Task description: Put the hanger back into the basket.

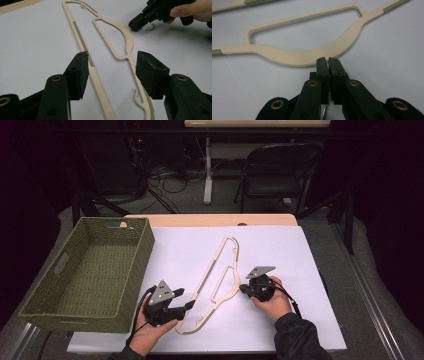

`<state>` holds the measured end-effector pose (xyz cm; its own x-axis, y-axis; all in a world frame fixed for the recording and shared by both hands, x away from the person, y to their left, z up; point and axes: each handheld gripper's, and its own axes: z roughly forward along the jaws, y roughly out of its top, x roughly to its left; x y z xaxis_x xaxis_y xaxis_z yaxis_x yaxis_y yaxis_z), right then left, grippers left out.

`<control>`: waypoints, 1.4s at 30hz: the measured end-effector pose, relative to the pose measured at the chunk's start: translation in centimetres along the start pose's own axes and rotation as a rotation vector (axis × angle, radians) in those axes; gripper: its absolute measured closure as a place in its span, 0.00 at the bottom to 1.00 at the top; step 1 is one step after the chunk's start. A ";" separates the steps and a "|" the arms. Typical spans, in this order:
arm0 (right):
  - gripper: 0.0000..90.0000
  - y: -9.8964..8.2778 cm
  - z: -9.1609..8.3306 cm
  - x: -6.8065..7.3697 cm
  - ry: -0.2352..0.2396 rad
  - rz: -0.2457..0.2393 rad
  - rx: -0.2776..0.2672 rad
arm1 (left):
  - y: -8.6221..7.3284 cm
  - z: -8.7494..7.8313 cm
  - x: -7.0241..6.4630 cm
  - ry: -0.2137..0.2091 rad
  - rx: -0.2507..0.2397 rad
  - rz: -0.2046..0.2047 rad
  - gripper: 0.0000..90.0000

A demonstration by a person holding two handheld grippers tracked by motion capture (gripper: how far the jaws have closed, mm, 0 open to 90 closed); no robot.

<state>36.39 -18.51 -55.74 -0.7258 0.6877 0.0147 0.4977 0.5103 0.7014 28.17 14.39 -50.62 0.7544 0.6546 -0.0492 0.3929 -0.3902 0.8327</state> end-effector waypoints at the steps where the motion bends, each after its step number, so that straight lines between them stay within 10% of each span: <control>1: 0.98 0.0 0.0 0.1 -0.001 -0.003 0.001 | 0.0 0.0 0.0 0.000 0.000 0.000 0.49; 17: 0.96 0.0 -0.3 0.1 -0.012 -0.051 -0.012 | -0.1 0.2 -0.1 -0.003 0.006 -0.006 0.49; 42: 0.99 0.3 0.2 -1.4 0.152 -0.093 0.018 | -0.4 0.8 -0.1 -0.013 0.024 -0.001 0.49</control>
<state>37.64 -19.22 -55.67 -0.8320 0.5517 0.0589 0.4324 0.5783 0.6919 28.43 13.96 -51.38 0.7609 0.6463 -0.0574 0.4058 -0.4050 0.8193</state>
